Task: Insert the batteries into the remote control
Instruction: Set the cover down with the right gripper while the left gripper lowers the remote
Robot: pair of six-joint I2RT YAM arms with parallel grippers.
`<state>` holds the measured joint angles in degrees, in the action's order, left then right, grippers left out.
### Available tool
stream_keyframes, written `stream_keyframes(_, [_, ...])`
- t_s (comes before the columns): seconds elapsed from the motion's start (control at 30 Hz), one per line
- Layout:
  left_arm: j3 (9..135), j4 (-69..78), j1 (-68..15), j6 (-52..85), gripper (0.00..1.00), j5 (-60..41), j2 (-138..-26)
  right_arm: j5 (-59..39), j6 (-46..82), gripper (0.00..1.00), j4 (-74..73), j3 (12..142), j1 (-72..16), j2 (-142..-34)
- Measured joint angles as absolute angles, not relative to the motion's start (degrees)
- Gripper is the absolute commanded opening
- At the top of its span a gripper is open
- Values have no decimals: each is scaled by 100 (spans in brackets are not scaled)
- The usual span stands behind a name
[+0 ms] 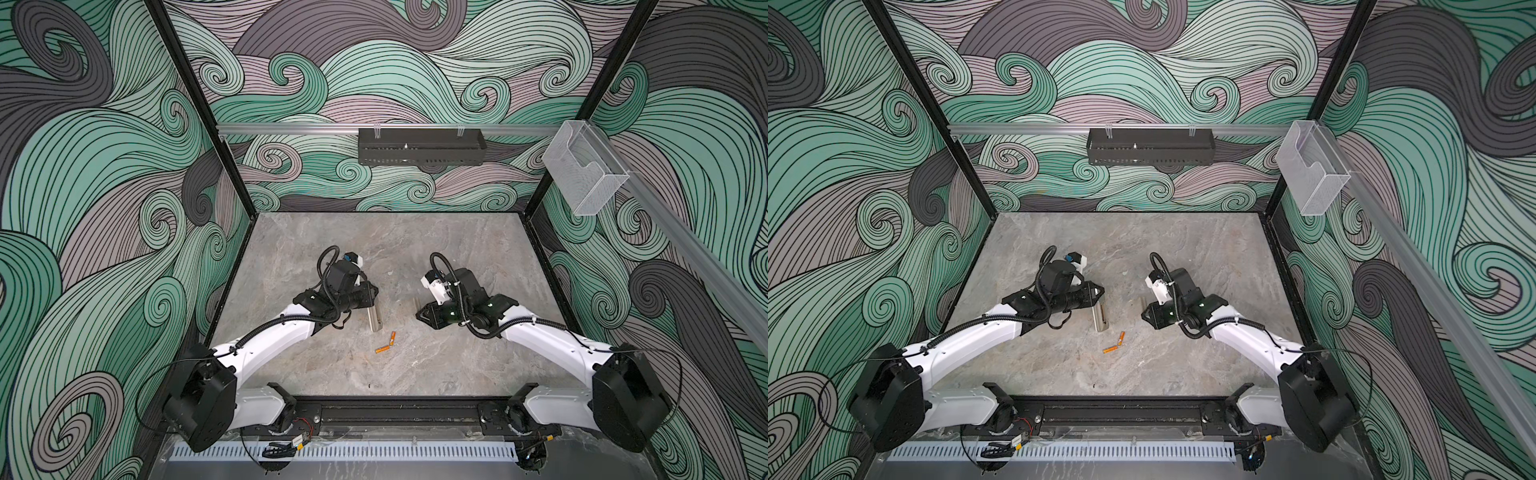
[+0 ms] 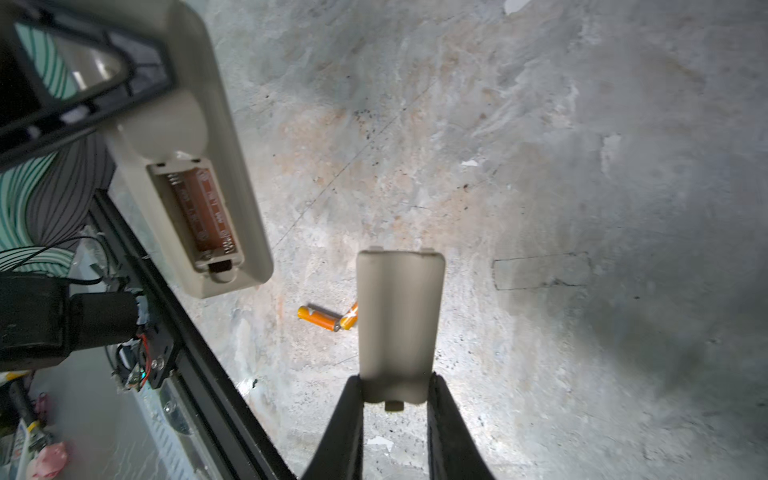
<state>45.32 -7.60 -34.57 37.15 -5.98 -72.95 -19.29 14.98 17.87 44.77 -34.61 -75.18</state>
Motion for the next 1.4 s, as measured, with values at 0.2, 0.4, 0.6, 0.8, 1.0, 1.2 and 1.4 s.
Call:
stream_keyframes(0.2, [4213, -379, -3411, 3570, 0, -941, -7157, -1446, 1372, 18, 2305, 4781, -3332, -7872])
stream_keyframes(0.4, [4014, -163, -3299, 3389, 0, -1153, -6886, -1002, 1326, 18, 2753, 4989, -3286, -8302])
stream_keyframes(0.6, [3809, 43, -3208, 3242, 0, -1352, -6724, -661, 1262, 18, 3004, 5177, -3277, -8774])
stream_keyframes(0.8, [3542, 244, -3175, 3234, 0, -1570, -6724, -471, 1262, 18, 3151, 5304, -3253, -9126])
stream_keyframes(1.0, [3374, 329, -3120, 3201, 0, -1667, -6628, -340, 1264, 20, 3288, 5356, -3249, -9303])
stream_keyframes(1.2, [3260, 440, -3074, 3151, 0, -1739, -6455, -220, 1267, 20, 3393, 5356, -3249, -9413])
stream_keyframes(1.4, [3227, 532, -3055, 3138, 0, -1828, -6427, -163, 1284, 23, 3406, 5358, -3249, -9489])
